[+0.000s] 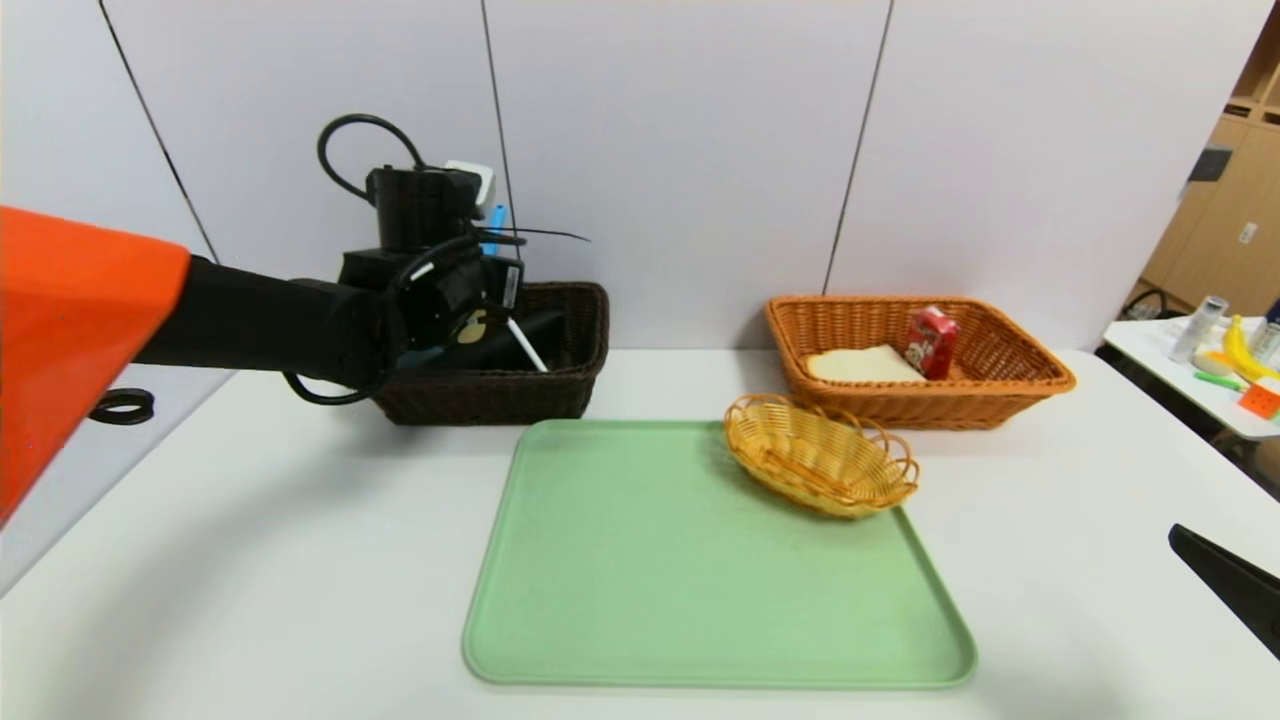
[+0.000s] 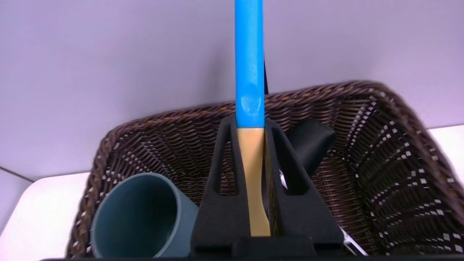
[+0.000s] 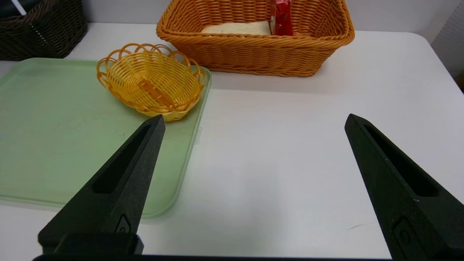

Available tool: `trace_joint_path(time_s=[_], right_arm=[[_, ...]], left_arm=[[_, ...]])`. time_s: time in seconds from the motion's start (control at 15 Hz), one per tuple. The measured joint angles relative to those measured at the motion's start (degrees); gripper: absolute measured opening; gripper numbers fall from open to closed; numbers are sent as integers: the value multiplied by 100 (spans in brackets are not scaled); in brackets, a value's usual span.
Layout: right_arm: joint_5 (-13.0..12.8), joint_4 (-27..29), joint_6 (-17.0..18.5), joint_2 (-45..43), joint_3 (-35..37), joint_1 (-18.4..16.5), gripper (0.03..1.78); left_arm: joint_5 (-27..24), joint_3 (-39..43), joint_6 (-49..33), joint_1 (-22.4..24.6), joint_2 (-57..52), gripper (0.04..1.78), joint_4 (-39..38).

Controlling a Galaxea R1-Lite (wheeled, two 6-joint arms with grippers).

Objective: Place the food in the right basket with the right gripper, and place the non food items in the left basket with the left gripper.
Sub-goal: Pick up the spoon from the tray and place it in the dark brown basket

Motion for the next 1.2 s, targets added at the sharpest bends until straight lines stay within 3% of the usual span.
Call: trace_joint_path(time_s=[0.6, 0.67, 0.93, 1.2], right_arm=[[0, 13, 11, 6, 4, -10, 171], [0, 13, 11, 6, 4, -10, 171], [-2, 13, 11, 5, 4, -11, 171], [0, 13, 11, 2, -2, -11, 171]], left_arm=[[-21, -41, 2, 151, 581, 20, -272], [-18, -38, -5, 156, 592, 27, -274], [-5, -35, -9, 160, 692, 84, -669], [-16, -30, 6, 206, 745, 119, -759]])
